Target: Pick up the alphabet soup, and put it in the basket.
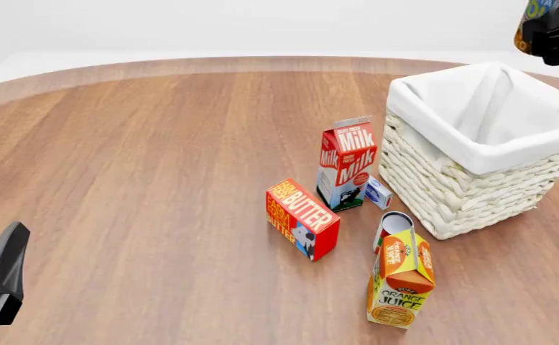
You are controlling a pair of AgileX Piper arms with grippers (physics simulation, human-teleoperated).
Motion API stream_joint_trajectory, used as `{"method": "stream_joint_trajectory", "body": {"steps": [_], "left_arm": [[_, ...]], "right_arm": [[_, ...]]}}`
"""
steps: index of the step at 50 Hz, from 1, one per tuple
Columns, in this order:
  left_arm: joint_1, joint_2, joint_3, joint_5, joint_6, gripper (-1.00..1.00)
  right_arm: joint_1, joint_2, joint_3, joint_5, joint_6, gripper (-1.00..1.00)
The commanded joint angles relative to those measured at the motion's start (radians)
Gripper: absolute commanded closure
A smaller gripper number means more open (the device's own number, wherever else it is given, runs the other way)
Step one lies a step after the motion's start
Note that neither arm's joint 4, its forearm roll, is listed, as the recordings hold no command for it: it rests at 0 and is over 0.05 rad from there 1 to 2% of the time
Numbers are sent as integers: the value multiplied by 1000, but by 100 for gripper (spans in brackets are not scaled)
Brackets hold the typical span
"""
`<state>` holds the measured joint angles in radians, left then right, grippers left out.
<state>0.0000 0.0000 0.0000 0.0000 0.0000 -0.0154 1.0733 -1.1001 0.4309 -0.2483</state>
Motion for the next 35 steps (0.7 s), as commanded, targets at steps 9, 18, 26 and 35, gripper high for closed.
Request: {"method": "stream_joint_trajectory", "body": {"steps": [9, 18, 26, 35], "left_arm": [[0, 0, 0, 0, 0, -100], [0, 0, 0, 0, 0, -100], [0, 0, 0, 0, 0, -100], [0, 0, 0, 0, 0, -100]], "right_arm": [[-39, 85, -42, 4, 27, 100], [-47, 141, -67, 7, 28, 100], [-59, 183, -109, 35, 18, 100], [-50, 214, -134, 55, 10, 100]]}}
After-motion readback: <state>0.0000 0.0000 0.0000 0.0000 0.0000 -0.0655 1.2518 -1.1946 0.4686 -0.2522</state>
